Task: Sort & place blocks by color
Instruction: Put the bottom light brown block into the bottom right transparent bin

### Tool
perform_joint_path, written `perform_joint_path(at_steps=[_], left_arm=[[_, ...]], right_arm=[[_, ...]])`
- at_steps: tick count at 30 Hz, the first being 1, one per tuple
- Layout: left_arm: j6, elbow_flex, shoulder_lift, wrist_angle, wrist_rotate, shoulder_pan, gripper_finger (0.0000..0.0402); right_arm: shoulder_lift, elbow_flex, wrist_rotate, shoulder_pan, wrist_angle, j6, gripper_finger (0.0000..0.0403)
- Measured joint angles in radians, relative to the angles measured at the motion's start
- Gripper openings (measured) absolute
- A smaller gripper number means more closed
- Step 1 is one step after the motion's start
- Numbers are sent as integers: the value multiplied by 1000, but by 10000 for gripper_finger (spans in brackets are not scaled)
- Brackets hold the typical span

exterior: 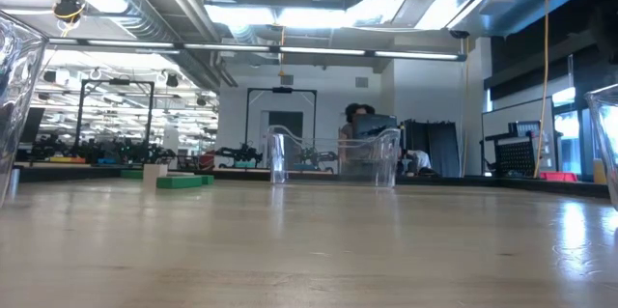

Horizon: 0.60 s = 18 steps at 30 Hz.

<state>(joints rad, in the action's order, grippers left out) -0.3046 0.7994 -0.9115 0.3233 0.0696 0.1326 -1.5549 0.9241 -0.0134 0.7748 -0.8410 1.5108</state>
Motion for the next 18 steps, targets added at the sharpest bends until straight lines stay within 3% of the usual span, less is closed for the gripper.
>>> perform_joint_path(at_steps=[4,10,14,18], left_arm=[[0,0,0,2,0,0,204],[0,0,0,2,0,0,204],[0,0,0,2,0,0,204],[0,0,0,2,0,0,204]], right_arm=[[56,13,-78,-1,-65,-62,173],[211,74,-85,0,-129,-178,174],[317,69,-6,-54,21,-308,174],[347,66,156,-176,132,-487,174]])
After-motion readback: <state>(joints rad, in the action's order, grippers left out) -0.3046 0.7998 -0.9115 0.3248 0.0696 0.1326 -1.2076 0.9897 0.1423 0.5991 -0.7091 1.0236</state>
